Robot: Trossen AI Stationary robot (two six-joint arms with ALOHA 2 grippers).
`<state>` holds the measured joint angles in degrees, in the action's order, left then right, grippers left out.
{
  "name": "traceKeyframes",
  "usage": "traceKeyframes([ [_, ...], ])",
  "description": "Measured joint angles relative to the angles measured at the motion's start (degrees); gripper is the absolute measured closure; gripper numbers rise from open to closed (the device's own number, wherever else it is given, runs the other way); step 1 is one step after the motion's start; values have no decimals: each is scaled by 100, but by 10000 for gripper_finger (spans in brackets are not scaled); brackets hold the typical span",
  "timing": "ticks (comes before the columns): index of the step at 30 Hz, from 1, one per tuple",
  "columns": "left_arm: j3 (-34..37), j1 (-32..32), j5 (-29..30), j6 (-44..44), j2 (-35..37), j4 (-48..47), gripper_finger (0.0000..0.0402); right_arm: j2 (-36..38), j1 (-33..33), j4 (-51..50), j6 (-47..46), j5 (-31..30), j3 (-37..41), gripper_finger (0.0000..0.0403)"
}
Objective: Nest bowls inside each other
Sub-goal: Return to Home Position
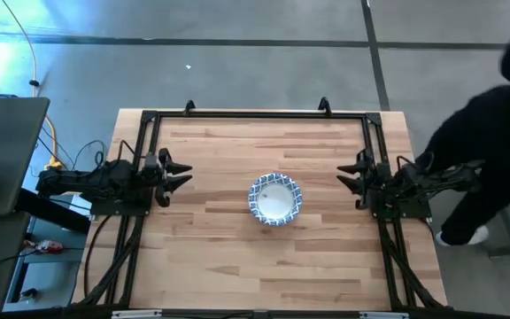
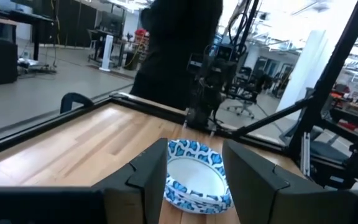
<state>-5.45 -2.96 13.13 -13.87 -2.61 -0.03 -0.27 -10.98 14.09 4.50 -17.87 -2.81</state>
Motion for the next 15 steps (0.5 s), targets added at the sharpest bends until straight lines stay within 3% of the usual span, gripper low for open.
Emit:
traceKeyframes([
  [10,0,0,-76,-90,0,34,257,-2,0,-639,-171,570,0,281],
  [15,0,0,-438,-9,0,34,257,-2,0,-1053,-259,709,0,281],
])
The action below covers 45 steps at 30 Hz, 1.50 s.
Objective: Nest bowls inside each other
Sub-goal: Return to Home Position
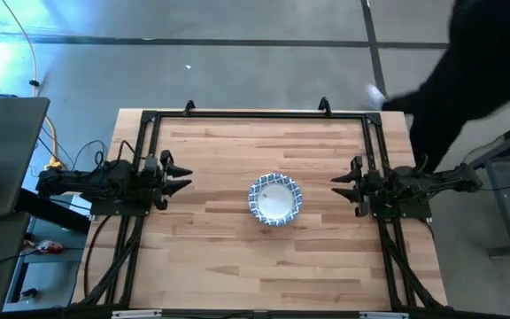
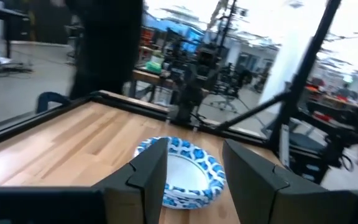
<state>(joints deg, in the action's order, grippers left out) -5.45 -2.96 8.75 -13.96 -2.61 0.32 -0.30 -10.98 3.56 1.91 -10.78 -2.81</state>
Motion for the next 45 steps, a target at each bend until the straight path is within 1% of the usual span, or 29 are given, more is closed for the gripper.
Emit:
traceKeyframes([
  [4,0,0,-328,231,0,-1,265,0,0,-140,-1,51,0,281],
  [8,0,0,-639,462,0,-4,289,2,0,-304,6,66,0,282],
  [12,0,0,-705,619,-2,-61,313,0,22,-507,94,72,0,283],
  [15,0,0,-705,726,-1,-51,323,2,48,-594,105,78,0,288],
  [18,0,0,-705,843,0,-76,325,-1,48,-767,154,78,-1,293],
  [26,0,0,-661,927,-2,-532,325,0,48,-777,303,36,-2,296],
  [31,2,2,-299,868,-1,-451,325,0,48,-672,155,-276,-2,295],
  [36,2,2,-328,957,-2,-648,325,-8,48,-747,232,-364,-4,295],
  [39,2,2,-420,1000,-2,-652,325,-9,50,-748,394,-356,-4,295],
  [45,2,2,-397,1099,-2,-631,325,-11,50,-751,638,-350,-4,295],
])
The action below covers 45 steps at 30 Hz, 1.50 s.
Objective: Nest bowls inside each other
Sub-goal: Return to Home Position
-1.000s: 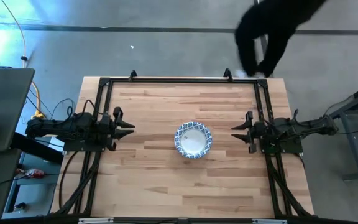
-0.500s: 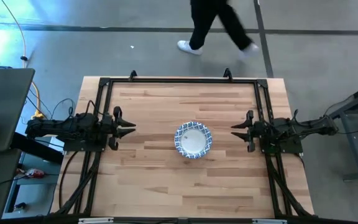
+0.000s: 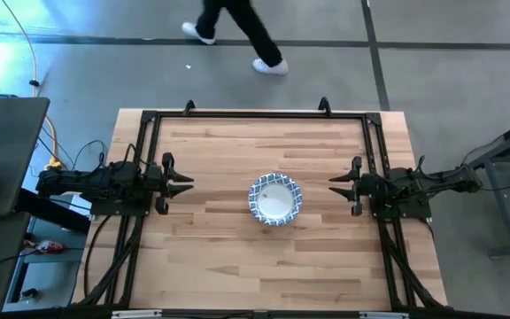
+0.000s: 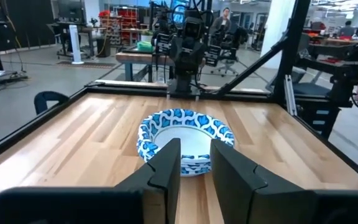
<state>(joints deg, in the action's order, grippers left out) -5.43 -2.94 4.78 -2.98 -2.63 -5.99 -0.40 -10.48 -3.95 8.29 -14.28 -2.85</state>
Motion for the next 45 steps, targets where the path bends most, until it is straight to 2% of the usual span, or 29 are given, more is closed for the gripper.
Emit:
traceKeyframes([
  [14,0,0,89,21,0,157,326,0,0,-4,224,-19,0,295],
  [18,0,0,494,22,2,329,326,0,-1,1,409,-105,0,295],
  [21,0,-2,801,21,2,314,326,-1,-2,31,665,-474,0,295],
  [27,0,-2,831,21,2,292,326,-1,0,37,718,-627,-2,295],
  [30,0,-2,830,20,1,292,326,0,0,33,570,-488,-2,295],
  [35,0,-2,681,5,1,300,326,0,0,4,222,79,-2,295],
  [41,0,-2,652,17,0,427,326,0,0,-15,152,327,-2,295],
  [45,0,0,299,243,2,374,326,0,0,1,-99,732,0,295],
])
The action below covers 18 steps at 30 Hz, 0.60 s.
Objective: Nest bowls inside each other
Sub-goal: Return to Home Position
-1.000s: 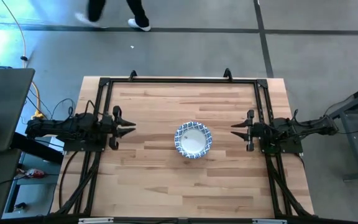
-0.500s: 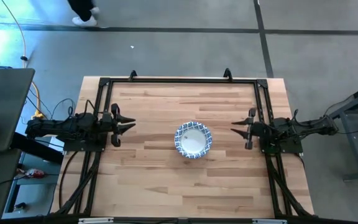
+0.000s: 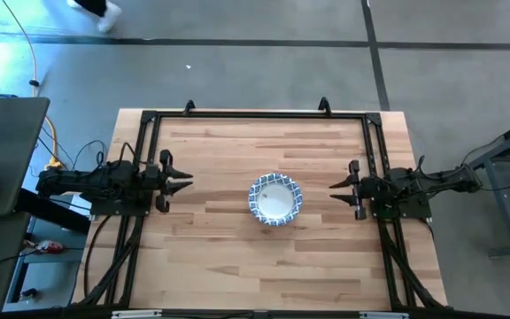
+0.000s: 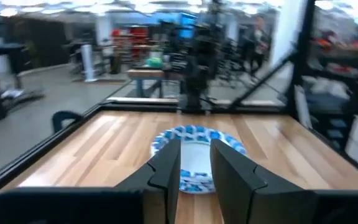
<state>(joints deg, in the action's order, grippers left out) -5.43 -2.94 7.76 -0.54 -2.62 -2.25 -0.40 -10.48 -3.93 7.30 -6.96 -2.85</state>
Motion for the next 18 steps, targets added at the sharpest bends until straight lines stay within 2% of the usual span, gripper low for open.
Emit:
traceKeyframes([
  [5,2,0,-797,747,-2,-6,326,11,-1,538,93,144,5,295],
  [7,2,0,-1025,937,-2,58,326,15,-2,1072,153,-1,195,295],
  [8,2,0,-1097,1012,0,98,326,12,1,980,98,-130,225,295],
  [13,2,0,-1225,1169,0,103,326,-46,11,816,-213,-234,229,295],
  [18,7,0,-1162,1170,0,46,326,-46,11,869,-142,-285,229,295],
])
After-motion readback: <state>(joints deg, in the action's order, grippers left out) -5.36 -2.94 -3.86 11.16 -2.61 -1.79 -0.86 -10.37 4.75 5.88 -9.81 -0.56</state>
